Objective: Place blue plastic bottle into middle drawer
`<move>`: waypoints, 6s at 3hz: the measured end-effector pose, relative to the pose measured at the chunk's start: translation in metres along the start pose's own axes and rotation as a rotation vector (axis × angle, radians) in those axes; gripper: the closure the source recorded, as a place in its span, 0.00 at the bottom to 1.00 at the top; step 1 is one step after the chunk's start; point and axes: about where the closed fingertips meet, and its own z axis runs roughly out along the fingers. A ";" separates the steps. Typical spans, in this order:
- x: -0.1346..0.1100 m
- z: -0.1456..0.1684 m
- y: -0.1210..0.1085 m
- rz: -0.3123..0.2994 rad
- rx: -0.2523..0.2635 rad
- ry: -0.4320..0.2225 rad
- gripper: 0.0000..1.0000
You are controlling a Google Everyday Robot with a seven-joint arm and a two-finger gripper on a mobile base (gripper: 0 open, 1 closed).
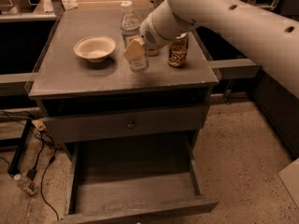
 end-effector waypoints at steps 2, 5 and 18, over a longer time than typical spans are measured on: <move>0.009 -0.058 0.038 0.062 0.102 0.031 1.00; 0.048 -0.086 0.056 0.168 0.195 0.034 1.00; 0.209 -0.005 0.150 0.546 0.404 0.000 1.00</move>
Offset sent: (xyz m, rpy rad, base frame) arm -0.1029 -0.0215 0.0413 -0.0309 0.0004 -0.2108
